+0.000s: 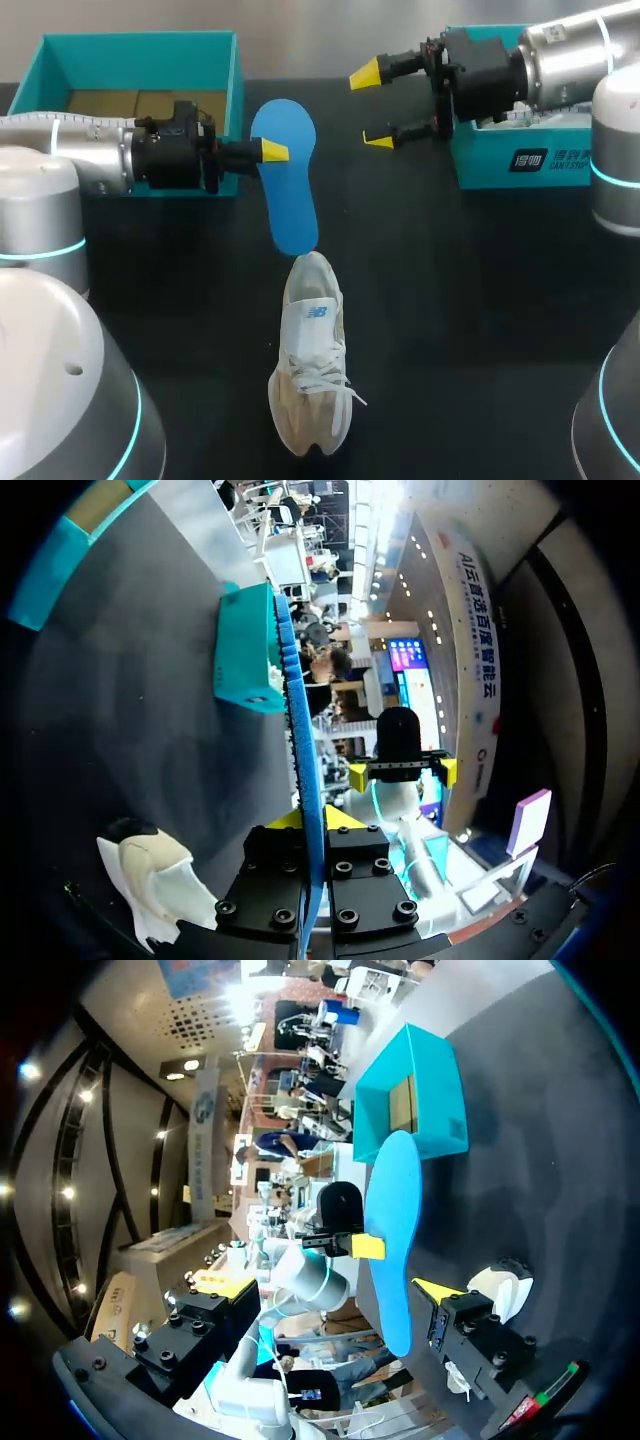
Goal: Take the shoe out of the shoebox, open the shoe tongue, remove and reinsert the insole, then place the shoe into the shoebox
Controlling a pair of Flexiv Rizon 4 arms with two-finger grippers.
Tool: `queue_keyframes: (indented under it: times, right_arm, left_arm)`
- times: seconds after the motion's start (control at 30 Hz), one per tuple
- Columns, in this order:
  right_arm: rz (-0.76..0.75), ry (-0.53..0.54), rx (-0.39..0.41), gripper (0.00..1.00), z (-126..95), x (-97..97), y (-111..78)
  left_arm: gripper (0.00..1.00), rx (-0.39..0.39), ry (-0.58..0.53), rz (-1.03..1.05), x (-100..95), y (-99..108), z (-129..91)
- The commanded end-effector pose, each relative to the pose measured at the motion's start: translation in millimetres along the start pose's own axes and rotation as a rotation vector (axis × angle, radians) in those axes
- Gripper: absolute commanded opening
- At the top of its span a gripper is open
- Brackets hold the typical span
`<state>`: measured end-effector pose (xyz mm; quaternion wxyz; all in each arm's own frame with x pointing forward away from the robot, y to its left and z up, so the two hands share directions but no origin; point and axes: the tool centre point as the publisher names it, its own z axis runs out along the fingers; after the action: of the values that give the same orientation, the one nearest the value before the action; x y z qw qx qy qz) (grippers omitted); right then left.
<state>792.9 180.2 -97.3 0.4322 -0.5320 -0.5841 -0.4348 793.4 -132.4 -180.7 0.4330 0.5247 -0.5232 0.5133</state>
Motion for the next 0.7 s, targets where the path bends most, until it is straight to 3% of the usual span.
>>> queue_keyframes:
  times: [0.03, 0.23, 0.37, 0.7]
  right_arm:
    - [0.011, -0.167, 0.034, 1.00, 0.4, 13.6, 4.2]
    - [0.030, -0.303, 0.068, 1.00, 1.4, 27.0, 5.4]
    - [0.095, -0.461, 0.089, 1.00, 6.0, 41.5, 9.6]
    - [0.095, -0.461, 0.089, 1.00, 6.0, 41.5, 9.6]
  left_arm:
    - [0.00, -0.006, 0.001, -0.003, -2.0, -1.2, 1.9]
    - [0.00, -0.006, 0.001, -0.003, -2.0, -1.2, 1.9]
    - [0.00, -0.006, 0.001, -0.003, -2.0, -1.2, 1.9]
    - [0.00, -0.006, 0.001, -0.003, -2.0, -1.2, 1.9]
